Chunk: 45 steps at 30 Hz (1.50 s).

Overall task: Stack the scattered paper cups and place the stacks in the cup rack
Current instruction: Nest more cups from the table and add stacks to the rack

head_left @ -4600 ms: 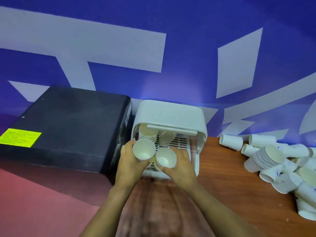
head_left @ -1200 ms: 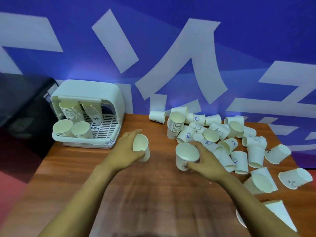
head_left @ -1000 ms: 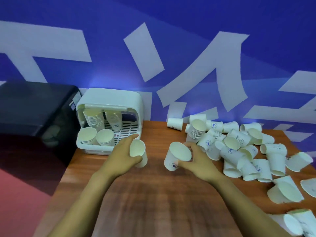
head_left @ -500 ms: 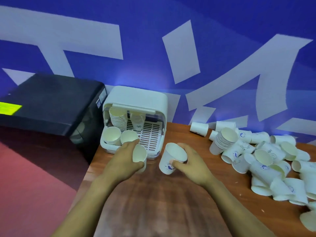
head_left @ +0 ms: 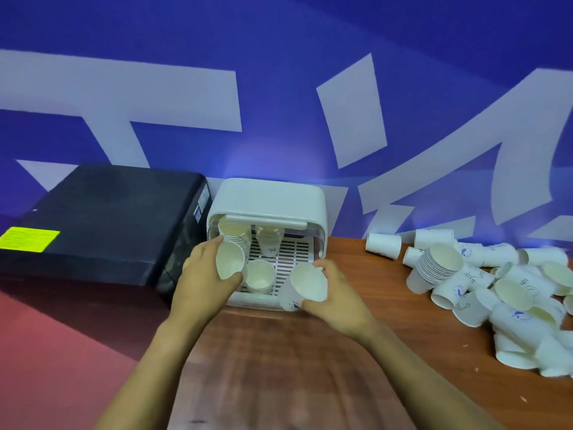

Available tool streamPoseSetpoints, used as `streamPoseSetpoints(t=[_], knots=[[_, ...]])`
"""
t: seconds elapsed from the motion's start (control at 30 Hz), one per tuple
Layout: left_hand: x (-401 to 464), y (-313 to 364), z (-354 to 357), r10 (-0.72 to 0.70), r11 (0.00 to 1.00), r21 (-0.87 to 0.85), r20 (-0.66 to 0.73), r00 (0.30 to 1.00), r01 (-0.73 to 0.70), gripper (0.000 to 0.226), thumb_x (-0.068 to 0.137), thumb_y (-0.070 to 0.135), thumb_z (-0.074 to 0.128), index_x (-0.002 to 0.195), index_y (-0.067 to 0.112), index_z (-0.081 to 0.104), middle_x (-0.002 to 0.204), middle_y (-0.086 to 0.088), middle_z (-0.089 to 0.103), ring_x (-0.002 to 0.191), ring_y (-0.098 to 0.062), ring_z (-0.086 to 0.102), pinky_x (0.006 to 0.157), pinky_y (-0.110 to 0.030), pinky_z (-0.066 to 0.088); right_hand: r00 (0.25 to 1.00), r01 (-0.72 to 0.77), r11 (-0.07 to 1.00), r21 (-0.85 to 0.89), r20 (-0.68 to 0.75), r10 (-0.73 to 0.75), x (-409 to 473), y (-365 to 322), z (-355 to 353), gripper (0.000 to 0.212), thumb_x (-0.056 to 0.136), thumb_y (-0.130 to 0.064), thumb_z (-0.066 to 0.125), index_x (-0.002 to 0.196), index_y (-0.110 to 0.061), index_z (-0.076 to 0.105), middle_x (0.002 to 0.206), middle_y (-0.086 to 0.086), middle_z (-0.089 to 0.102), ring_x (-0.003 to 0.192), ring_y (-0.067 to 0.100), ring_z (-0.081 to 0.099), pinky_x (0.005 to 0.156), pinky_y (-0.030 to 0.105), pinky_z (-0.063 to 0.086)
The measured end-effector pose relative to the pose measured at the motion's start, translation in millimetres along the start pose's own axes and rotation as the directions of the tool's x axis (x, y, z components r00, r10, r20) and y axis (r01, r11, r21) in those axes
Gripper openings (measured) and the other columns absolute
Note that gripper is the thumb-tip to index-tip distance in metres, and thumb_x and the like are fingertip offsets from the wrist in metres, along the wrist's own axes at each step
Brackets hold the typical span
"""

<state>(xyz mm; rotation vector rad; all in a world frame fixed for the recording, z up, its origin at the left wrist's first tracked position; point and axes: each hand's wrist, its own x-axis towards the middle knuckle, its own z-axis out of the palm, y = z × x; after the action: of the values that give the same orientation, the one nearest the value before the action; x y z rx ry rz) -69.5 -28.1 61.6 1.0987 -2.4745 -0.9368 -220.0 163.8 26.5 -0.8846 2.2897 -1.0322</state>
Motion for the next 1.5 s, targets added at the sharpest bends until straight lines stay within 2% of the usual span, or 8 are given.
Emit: streamPoseSetpoints(t=[0.4, 0.63, 0.8, 0.97, 1.1, 1.27, 1.37, 1.5], knots=[[42.3, -39.5, 10.3, 0.013, 0.994, -0.110, 0.030, 0.999, -0.010, 0.080, 0.077, 0.024, 0.071, 0.146, 0.022, 0.030, 0.147, 0.001, 0.035, 0.133, -0.023, 0.035, 0.106, -0.035, 0.034, 0.996, 0.015, 0.999, -0.036, -0.087, -0.018, 55.4, -39.2, 61.2, 0.072, 0.068, -0.034, 0.077, 0.125, -0.032, 0.033, 0.127, -0.015, 0.043, 0.111, 0.008, 0.046, 0.091, 0.033, 0.044], [45.1, -61.9, 32.5, 0.013, 1.000, -0.011, 0.125, 0.992, -0.012, 0.085, 0.079, 0.028, 0.070, 0.149, 0.021, 0.022, 0.150, 0.002, 0.032, 0.135, -0.021, 0.032, 0.108, -0.032, 0.030, 0.999, -0.044, 0.999, -0.029, -0.021, 0.044, 68.7, -17.4, 86.4, 0.080, 0.072, -0.040, 0.077, 0.137, -0.031, 0.031, 0.136, -0.008, 0.040, 0.123, 0.010, 0.041, 0.100, 0.034, 0.042], [56.6, -72.5, 41.9, -0.016, 0.997, 0.083, 0.202, 0.979, -0.001, 0.085, 0.077, 0.033, 0.070, 0.147, 0.022, 0.023, 0.149, 0.002, 0.037, 0.133, -0.024, 0.037, 0.102, -0.043, 0.041, 0.997, -0.074, 0.994, -0.076, -0.017, 0.073, 76.9, -10.2, 97.9, 0.086, 0.070, -0.040, 0.079, 0.141, -0.030, 0.032, 0.137, -0.004, 0.038, 0.126, 0.013, 0.038, 0.104, 0.032, 0.040], [59.4, -78.9, 50.8, -0.073, 0.987, 0.158, 0.344, 0.936, 0.019, 0.082, 0.082, 0.034, 0.064, 0.149, 0.023, 0.018, 0.160, 0.000, 0.010, 0.144, -0.028, 0.018, 0.109, -0.048, 0.032, 0.984, -0.129, 0.985, -0.111, 0.106, 0.141, 73.8, 2.2, 106.0, 0.099, 0.073, -0.042, 0.077, 0.149, -0.031, 0.014, 0.145, -0.002, 0.031, 0.133, 0.015, 0.032, 0.106, 0.025, 0.028], [58.9, -70.8, 43.3, -0.085, 0.983, 0.183, 0.356, 0.931, 0.020, 0.085, 0.085, 0.035, 0.062, 0.151, 0.026, 0.010, 0.161, 0.000, 0.002, 0.147, -0.027, 0.004, 0.113, -0.048, 0.024, 0.987, -0.121, 0.987, -0.102, 0.095, 0.131, 72.8, -1.8, 95.3, 0.093, 0.076, -0.036, 0.075, 0.149, -0.030, 0.018, 0.144, -0.002, 0.032, 0.132, 0.013, 0.034, 0.107, 0.025, 0.030], [25.7, -50.6, 35.0, 0.130, 0.992, -0.019, 0.218, 0.967, -0.129, 0.066, 0.084, 0.027, 0.063, 0.143, 0.023, 0.034, 0.148, 0.004, 0.035, 0.137, -0.018, 0.028, 0.111, -0.034, 0.029, 0.996, -0.081, 0.995, -0.057, 0.033, 0.083, 41.9, -8.2, 73.9, 0.067, 0.082, -0.029, 0.071, 0.140, -0.027, 0.036, 0.132, -0.006, 0.039, 0.118, 0.009, 0.045, 0.098, 0.018, 0.040], [0.1, -38.9, 44.3, 0.191, 0.975, -0.168, 0.314, 0.930, -0.143, 0.050, 0.084, 0.023, 0.065, 0.132, 0.025, 0.049, 0.128, 0.007, 0.053, 0.118, -0.012, 0.050, 0.099, -0.027, 0.041, 0.993, -0.103, 0.990, -0.099, 0.047, 0.108, 4.3, 6.0, 62.9, 0.055, 0.083, -0.024, 0.069, 0.133, -0.022, 0.047, 0.127, -0.003, 0.045, 0.109, 0.014, 0.054, 0.091, 0.015, 0.041], [-17.5, -17.2, 63.4, 0.219, 0.973, -0.164, 0.447, 0.867, -0.162, 0.041, 0.084, 0.023, 0.064, 0.124, 0.030, 0.056, 0.111, 0.012, 0.059, 0.103, -0.007, 0.058, 0.089, -0.022, 0.043, 0.987, -0.163, 0.979, -0.119, -0.024, 0.162, -31.7, 24.3, 33.0, 0.049, 0.083, -0.021, 0.069, 0.128, -0.027, 0.051, 0.125, -0.004, 0.049, 0.091, 0.007, 0.058, 0.084, 0.019, 0.047]])
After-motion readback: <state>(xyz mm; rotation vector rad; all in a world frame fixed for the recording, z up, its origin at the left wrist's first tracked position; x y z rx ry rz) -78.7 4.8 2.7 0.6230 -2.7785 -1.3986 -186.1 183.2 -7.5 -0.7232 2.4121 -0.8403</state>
